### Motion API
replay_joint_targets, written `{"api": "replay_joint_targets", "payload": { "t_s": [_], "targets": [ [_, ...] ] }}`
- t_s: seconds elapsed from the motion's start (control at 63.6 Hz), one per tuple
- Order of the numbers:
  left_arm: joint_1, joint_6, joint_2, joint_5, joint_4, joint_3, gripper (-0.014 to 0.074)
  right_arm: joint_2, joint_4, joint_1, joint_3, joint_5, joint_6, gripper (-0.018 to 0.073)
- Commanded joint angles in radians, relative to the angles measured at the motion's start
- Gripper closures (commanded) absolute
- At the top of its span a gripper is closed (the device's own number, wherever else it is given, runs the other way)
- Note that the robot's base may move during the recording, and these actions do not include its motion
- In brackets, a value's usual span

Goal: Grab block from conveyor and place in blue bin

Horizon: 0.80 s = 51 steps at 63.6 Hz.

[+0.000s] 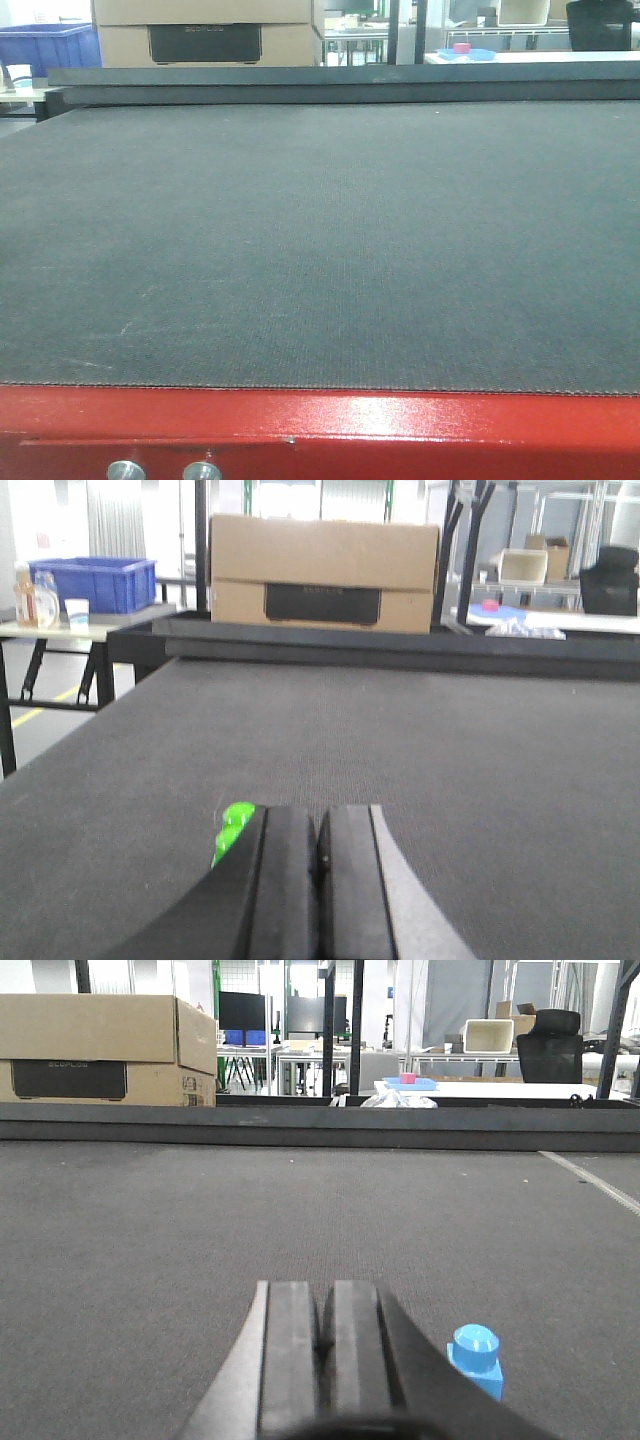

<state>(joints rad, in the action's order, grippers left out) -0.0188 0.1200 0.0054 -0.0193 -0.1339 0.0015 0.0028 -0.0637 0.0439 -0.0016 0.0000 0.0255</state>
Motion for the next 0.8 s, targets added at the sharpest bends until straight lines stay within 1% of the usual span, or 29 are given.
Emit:
{"api": "replay_joint_targets", "payload": {
  "t_s": [0.0, 0.063, 0.094, 0.141, 0.22, 0.299, 0.361, 0.456, 0.503, 0.55, 0.566, 0.629, 0.676, 0.691, 0.786],
  "targets": [
    [0.002, -0.004, -0.005, -0.059, -0.004, -0.001, 0.0707, -0.003, -0.001, -0.005, 0.002, -0.075, 0.0, 0.0721],
    [0.002, -0.004, -0.005, -0.11, -0.014, -0.001, 0.0707, -0.003, -0.001, -0.005, 0.002, -0.141, 0.0, 0.0721],
    [0.002, -0.004, -0.005, -0.134, -0.024, -0.001, 0.0707, -0.003, -0.001, -0.005, 0.002, -0.146, 0.0, 0.0721],
    [0.002, -0.004, -0.005, -0.156, -0.026, -0.019, 0.0707, -0.003, -0.001, -0.005, -0.044, -0.125, 0.0, 0.0721],
    [0.002, -0.004, -0.005, -0.115, -0.026, -0.11, 0.0706, -0.003, -0.001, -0.005, -0.14, -0.051, 0.0, 0.0721],
    [0.002, -0.004, -0.005, -0.017, -0.026, -0.244, 0.0697, -0.003, -0.001, -0.005, -0.286, 0.045, 0.0, 0.0721],
    [0.002, -0.004, 0.029, 0.078, -0.026, -0.344, 0.0666, 0.018, -0.001, -0.005, -0.392, 0.137, 0.0, 0.0721],
    [0.002, -0.004, 0.109, 0.247, -0.012, -0.517, 0.0564, 0.115, -0.001, -0.005, -0.576, 0.292, 0.0, 0.0717],
    [0.002, -0.004, 0.163, 0.33, 0.0, -0.593, 0.0481, 0.175, -0.001, -0.003, -0.668, 0.354, 0.0, 0.0697],
    [0.002, -0.004, 0.214, 0.393, 0.01, -0.676, 0.0402, 0.25, -0.001, -0.003, -0.752, 0.415, 0.0, 0.0636],
    [0.002, -0.004, 0.242, 0.421, 0.013, -0.71, 0.0363, 0.273, -0.001, -0.003, -0.774, 0.429, 0.0, 0.0615],
    [0.002, -0.004, 0.318, 0.477, 0.014, -0.792, 0.0262, 0.372, -0.001, -0.003, -0.862, 0.482, 0.0, 0.0512],
    [0.002, -0.004, 0.395, 0.521, 0.014, -0.854, 0.0205, 0.446, -0.001, -0.003, -0.915, 0.514, 0.0, 0.0403],
    [0.002, -0.004, 0.414, 0.531, 0.014, -0.878, 0.0191, 0.466, -0.001, -0.003, -0.927, 0.52, 0.0, 0.0354],
    [-0.004, -0.004, 0.532, 0.598, 0.014, -0.96, 0.012, 0.587, -0.001, -0.003, -0.986, 0.548, 0.0, 0.0169]
  ]
}}
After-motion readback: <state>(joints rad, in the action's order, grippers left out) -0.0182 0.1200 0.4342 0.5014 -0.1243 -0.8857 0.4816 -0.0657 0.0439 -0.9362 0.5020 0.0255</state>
